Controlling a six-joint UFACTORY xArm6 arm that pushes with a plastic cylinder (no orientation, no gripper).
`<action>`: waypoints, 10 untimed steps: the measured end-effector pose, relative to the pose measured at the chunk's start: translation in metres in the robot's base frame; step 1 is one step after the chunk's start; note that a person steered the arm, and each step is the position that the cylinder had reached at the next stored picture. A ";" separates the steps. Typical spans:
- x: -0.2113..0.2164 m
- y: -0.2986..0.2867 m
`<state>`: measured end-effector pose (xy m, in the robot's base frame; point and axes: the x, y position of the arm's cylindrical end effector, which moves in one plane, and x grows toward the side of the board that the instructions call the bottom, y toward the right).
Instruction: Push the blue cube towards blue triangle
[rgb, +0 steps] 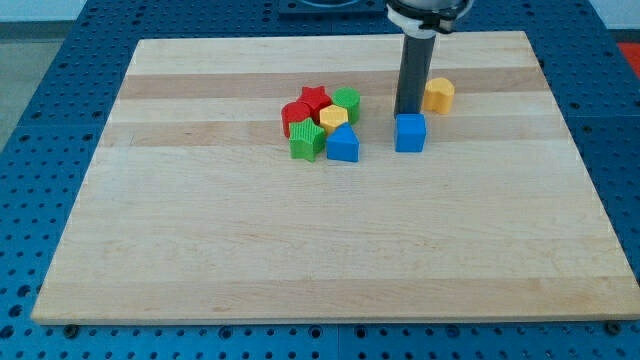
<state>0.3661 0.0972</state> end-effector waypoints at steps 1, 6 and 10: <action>0.000 0.016; 0.018 0.061; 0.025 -0.001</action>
<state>0.3909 0.0958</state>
